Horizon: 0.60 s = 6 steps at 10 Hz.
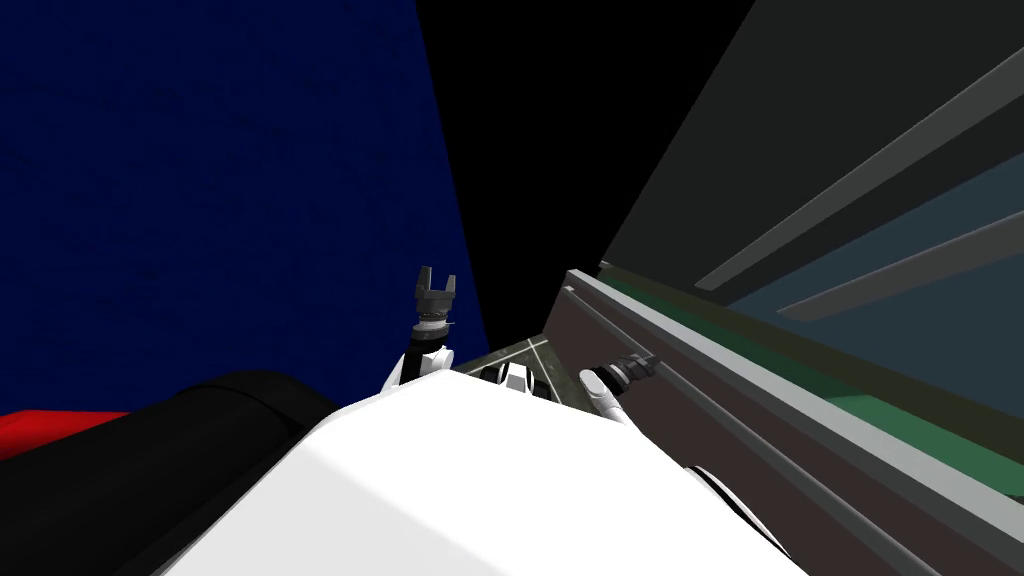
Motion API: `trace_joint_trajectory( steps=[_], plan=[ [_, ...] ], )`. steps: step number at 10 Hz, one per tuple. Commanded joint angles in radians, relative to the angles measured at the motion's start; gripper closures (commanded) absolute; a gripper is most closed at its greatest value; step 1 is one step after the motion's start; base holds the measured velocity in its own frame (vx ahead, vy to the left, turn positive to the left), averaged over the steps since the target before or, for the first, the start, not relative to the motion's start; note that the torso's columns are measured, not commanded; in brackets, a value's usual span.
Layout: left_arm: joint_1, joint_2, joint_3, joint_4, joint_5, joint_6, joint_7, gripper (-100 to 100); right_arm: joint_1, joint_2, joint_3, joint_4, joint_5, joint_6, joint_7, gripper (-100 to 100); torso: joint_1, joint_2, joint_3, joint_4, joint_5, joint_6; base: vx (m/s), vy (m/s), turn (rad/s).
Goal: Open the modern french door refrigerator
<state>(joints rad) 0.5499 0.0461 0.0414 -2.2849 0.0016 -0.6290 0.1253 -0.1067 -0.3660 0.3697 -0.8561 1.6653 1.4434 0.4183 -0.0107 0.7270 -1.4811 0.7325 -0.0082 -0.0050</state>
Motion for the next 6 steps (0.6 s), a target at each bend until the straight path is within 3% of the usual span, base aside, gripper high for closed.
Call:
trace_joint_trajectory(
  steps=[1,2,3,4,6],
  plan=[
    [0.0,0.0,0.0,0.0,0.0,0.0,0.0,0,-0.005,-0.023,-0.009,0.043,-0.016,-0.025,-0.045,100,0.003,0.0,0.0,0.0,0.0,-0.001,-0.016,0.083,0.049],
    [0.0,0.0,0.0,0.0,0.0,0.0,0.0,0,-0.006,-0.052,-0.021,0.075,-0.031,-0.043,-0.081,100,0.004,0.001,0.001,-0.001,0.0,0.0,-0.025,0.134,0.091],
    [0.0,0.0,0.0,0.0,0.0,0.0,0.0,0,-0.006,-0.052,-0.021,0.075,-0.031,-0.043,-0.081,100,0.007,0.001,0.001,-0.001,-0.001,-0.001,-0.035,0.124,0.034],
    [0.0,0.0,0.0,0.0,0.0,0.0,0.0,0,-0.032,-0.083,-0.036,0.061,-0.043,-0.064,-0.051,-100,0.005,0.002,0.002,-0.001,-0.001,-0.001,-0.067,0.087,-0.018],
    [0.0,0.0,0.0,0.0,0.0,0.0,0.0,0,-0.057,-0.107,-0.046,0.057,-0.057,-0.095,-0.032,-100,0.007,0.01,0.005,0.005,0.006,0.004,-0.064,0.058,-0.014]
  ],
)
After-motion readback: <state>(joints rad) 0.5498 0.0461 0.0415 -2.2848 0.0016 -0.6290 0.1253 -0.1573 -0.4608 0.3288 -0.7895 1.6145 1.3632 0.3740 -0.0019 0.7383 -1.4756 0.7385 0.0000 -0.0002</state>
